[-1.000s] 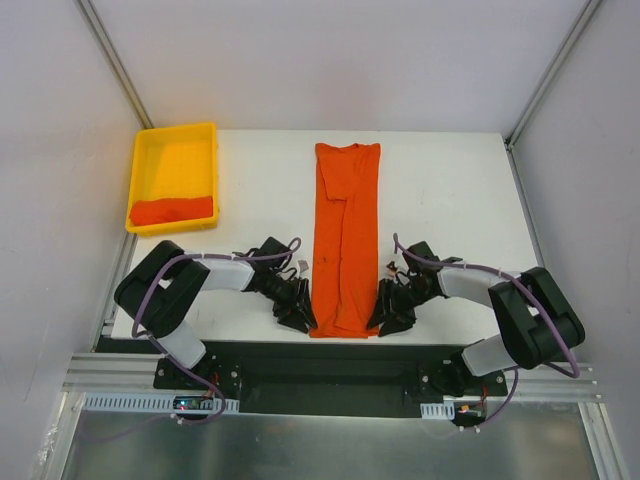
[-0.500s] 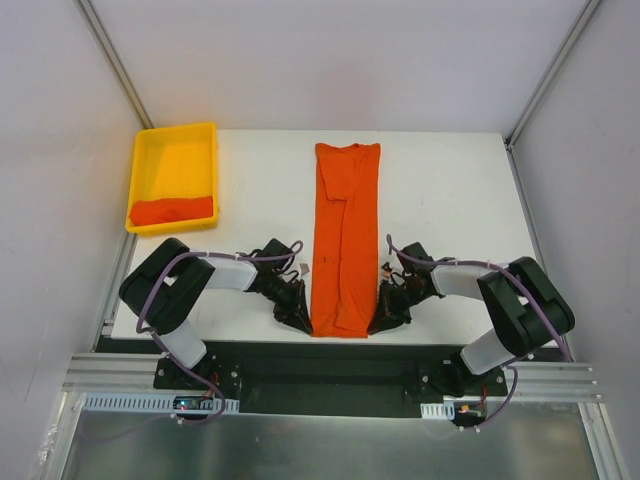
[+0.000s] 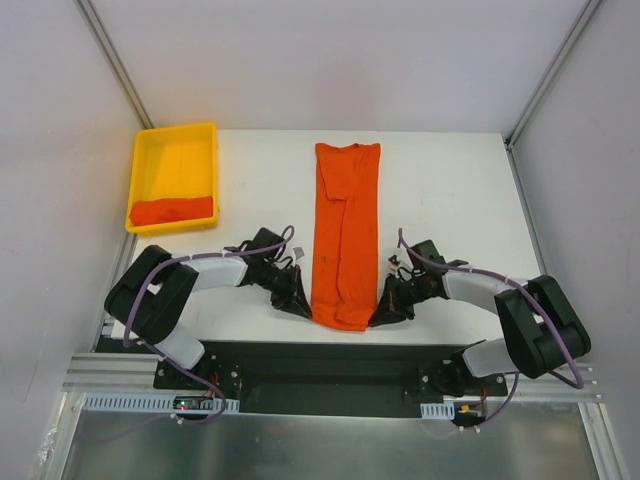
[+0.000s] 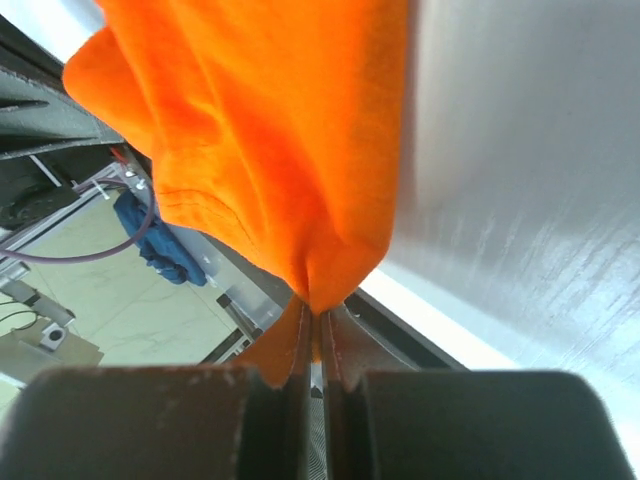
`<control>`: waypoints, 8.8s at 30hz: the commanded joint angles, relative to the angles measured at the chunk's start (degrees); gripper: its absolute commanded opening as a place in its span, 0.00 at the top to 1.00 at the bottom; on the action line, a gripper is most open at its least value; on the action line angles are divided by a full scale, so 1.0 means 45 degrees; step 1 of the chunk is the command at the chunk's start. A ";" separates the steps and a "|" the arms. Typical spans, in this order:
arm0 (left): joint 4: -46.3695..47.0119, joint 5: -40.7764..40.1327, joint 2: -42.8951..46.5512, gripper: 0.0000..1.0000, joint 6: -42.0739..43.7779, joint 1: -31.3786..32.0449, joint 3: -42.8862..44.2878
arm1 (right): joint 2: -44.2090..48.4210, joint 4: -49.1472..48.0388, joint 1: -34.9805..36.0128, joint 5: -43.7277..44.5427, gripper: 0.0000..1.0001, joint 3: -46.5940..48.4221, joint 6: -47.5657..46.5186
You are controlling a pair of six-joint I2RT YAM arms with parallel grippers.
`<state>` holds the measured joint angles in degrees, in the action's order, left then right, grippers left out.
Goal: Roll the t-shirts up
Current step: Roll the T-shirt to the center of the board.
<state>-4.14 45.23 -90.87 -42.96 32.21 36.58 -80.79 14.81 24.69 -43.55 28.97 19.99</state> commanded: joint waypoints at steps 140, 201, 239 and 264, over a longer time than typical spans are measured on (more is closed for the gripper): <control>0.1912 -0.5378 0.6244 0.33 1.4075 0.2328 -0.1485 | 0.0378 0.1278 0.3110 0.4191 0.92 0.2407 -1.8115; -0.1228 0.0203 -0.3087 0.97 1.3746 0.0578 0.4977 | -0.9054 1.2898 -0.0369 -0.1552 0.93 1.0997 -1.9873; 0.4535 -0.6809 0.0177 0.53 2.2259 0.4932 -0.0609 | -1.3042 1.5127 -0.0740 -0.1611 0.90 1.4500 -1.7195; -0.1774 -0.0601 -0.0665 1.00 1.9980 0.3801 0.3667 | 0.5767 0.3242 -0.4062 0.0272 0.04 0.5398 -1.7114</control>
<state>-5.48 31.29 -92.16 52.64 51.18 48.86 -49.45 20.95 4.64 -33.54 51.62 -52.88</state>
